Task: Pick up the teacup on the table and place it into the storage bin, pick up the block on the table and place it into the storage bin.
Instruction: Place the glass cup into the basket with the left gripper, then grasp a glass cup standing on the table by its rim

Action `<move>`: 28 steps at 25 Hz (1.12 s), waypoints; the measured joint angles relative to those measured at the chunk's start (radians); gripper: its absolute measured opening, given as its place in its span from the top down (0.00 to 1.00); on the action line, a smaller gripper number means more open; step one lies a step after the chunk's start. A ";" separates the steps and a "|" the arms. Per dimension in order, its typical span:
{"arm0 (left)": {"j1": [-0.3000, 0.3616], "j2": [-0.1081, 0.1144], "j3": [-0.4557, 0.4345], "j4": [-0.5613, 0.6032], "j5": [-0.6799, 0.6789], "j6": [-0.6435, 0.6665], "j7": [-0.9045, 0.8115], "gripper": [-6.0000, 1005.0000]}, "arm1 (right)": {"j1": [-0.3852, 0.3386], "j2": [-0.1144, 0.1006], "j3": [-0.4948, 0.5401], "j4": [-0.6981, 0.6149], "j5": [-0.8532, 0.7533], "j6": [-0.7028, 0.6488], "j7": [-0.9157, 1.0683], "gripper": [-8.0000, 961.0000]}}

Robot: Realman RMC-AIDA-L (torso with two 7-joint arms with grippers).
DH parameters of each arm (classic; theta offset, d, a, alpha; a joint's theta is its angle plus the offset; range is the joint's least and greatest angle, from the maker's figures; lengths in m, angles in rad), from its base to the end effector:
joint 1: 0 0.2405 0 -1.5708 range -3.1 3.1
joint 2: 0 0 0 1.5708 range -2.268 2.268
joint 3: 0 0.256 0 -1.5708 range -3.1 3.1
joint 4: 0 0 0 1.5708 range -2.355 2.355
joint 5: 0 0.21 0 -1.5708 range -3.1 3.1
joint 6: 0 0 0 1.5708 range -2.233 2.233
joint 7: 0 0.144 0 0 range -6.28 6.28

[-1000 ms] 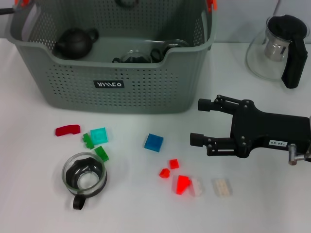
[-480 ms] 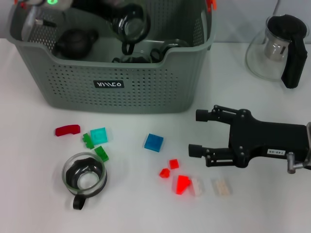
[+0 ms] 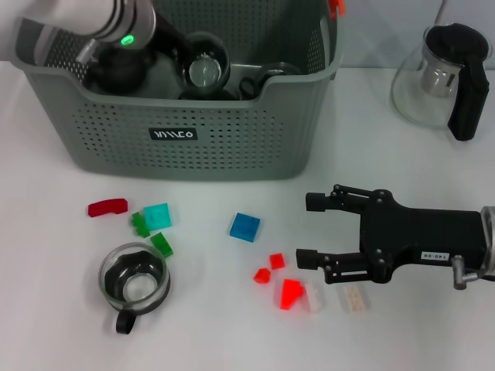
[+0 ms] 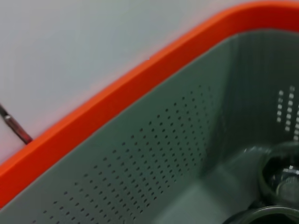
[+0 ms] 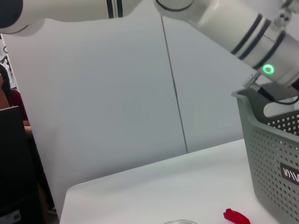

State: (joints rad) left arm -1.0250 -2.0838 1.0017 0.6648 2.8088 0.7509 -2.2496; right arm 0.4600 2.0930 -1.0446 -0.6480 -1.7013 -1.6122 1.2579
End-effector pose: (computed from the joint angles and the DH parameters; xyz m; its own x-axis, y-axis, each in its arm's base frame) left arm -0.1615 0.4963 -0.0016 0.9045 0.4264 -0.0086 0.2789 -0.6068 -0.7443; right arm 0.2297 0.2982 -0.0338 0.7917 -0.2180 -0.5707 -0.2702 -0.9628 -0.0069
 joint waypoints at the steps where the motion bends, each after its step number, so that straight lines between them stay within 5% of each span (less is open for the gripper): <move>1: -0.003 -0.005 0.004 -0.009 0.017 -0.010 0.000 0.92 | 0.000 0.000 0.000 0.000 0.000 0.000 0.000 0.03; 11: -0.010 -0.015 0.035 -0.036 0.043 -0.044 -0.017 0.92 | 0.000 -0.001 0.007 0.003 0.000 0.002 0.000 0.04; 13: -0.003 -0.015 0.032 -0.009 0.036 -0.034 -0.036 0.72 | 0.000 -0.001 0.008 0.004 0.000 0.000 0.000 0.04; 18: 0.111 -0.032 0.001 0.263 -0.128 0.128 -0.030 0.52 | 0.000 -0.002 0.009 0.004 0.000 0.000 0.000 0.03; 20: 0.181 -0.029 -0.020 0.397 -0.276 0.230 -0.007 0.51 | -0.002 -0.002 0.009 0.004 0.000 0.000 0.000 0.03; 24: 0.273 -0.009 -0.185 0.516 -0.582 0.491 0.083 0.49 | -0.005 -0.005 0.009 0.004 0.006 -0.001 0.000 0.03; 28: 0.318 0.035 -0.469 0.423 -0.852 0.877 0.225 0.50 | -0.005 -0.005 0.009 0.004 0.008 -0.003 0.000 0.03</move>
State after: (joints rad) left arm -0.7069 -2.0487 0.5326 1.0879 1.9568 1.6280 -2.0249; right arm 0.4554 2.0876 -1.0353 -0.6443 -1.6935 -1.6149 1.2579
